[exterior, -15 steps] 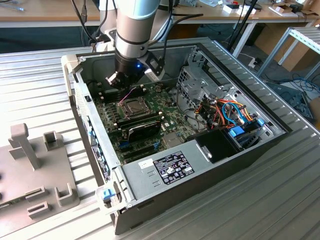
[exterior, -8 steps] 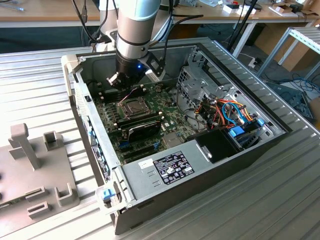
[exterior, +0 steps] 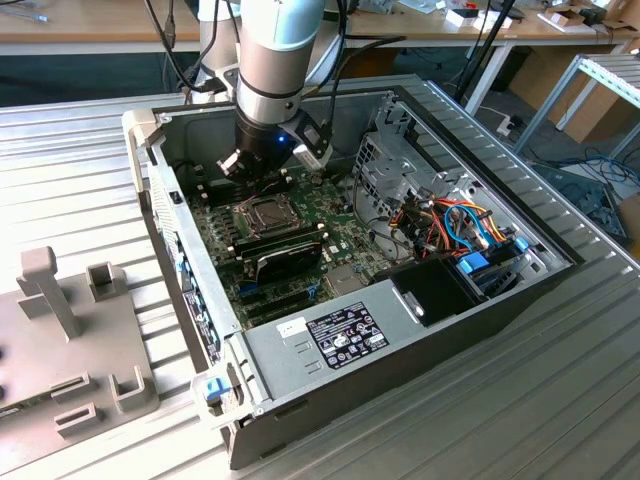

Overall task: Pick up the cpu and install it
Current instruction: 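Install the first cpu locking lever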

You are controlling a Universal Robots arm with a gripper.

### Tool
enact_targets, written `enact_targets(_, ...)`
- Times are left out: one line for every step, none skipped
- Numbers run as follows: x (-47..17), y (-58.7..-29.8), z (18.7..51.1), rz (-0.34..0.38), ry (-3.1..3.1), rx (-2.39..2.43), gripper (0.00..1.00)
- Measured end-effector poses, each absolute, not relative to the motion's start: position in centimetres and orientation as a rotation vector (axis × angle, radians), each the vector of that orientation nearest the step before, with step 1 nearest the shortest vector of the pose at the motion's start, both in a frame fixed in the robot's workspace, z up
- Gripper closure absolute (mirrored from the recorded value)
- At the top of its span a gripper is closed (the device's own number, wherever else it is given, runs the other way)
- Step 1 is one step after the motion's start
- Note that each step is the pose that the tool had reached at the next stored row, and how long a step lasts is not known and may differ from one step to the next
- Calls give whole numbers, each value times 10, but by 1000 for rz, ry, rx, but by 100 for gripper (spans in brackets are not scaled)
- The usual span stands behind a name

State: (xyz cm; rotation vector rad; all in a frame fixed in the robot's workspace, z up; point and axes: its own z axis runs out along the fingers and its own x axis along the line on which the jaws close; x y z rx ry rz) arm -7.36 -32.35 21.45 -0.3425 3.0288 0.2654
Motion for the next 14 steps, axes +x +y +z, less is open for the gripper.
enact_targets(-73,-323,214,265,3029,-343,89)
enact_targets(-72,-323,214,262,3029,-343,89)
enact_targets(-70,-323,214,258,3030,-342,89)
enact_targets(-68,-323,214,256,3030,-342,89)
enact_targets(-66,-323,214,252,3031,-342,89)
enact_targets(-65,-323,214,250,3032,-342,89)
enact_targets(-64,-323,214,248,3032,-342,89)
enact_targets(-63,-323,214,246,3032,-342,89)
enact_targets(-62,-323,214,245,3032,-342,89)
enact_targets(-62,-323,213,244,3033,-342,89)
enact_targets(-62,-323,212,243,3033,-342,89)
enact_targets(-62,-323,212,242,3033,-343,89)
enact_targets(-62,-323,212,240,3033,-343,89)
enact_targets(-62,-323,211,237,3033,-343,89)
